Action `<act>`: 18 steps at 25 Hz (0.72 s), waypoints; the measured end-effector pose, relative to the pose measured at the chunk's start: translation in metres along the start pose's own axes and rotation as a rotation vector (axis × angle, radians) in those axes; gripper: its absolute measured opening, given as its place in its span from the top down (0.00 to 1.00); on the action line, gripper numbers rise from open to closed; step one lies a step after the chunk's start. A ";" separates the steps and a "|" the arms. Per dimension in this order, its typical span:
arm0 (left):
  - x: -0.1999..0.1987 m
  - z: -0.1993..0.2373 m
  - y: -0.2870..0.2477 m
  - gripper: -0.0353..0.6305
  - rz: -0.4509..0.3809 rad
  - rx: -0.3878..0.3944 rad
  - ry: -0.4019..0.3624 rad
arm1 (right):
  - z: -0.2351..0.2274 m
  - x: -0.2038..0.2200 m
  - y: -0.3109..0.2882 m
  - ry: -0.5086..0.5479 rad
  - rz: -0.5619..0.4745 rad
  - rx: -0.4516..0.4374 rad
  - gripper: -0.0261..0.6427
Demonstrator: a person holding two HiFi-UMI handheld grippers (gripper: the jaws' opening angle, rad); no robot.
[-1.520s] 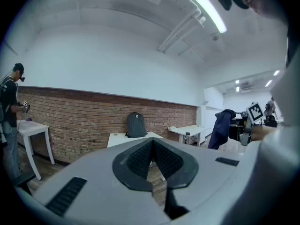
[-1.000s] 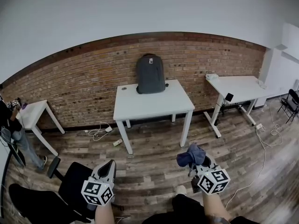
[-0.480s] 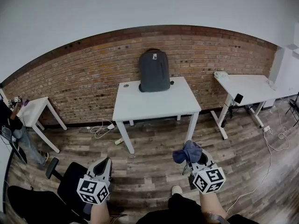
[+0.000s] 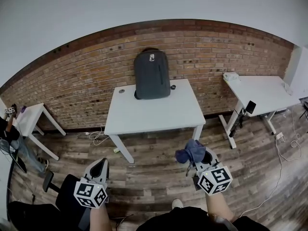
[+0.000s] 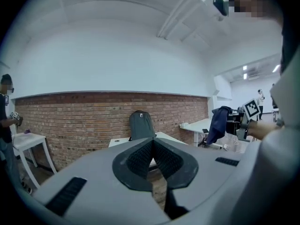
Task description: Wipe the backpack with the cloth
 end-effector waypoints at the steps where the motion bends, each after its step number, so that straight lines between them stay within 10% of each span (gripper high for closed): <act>1: -0.002 -0.001 -0.008 0.95 0.000 -0.008 0.008 | -0.009 -0.004 -0.007 0.004 0.003 -0.005 0.87; 18: -0.011 -0.015 -0.086 0.95 0.041 -0.068 0.072 | -0.090 -0.017 -0.060 -0.041 0.090 -0.070 0.87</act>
Point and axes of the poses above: the fingertips, and each gripper's own axes: y backward along the fingers, z to its left, x out of its underside, the point moved 10 cm from there along y, backward along the fingers, and after that the axes turned 13 degrees about -y, right-handed, at the moved point
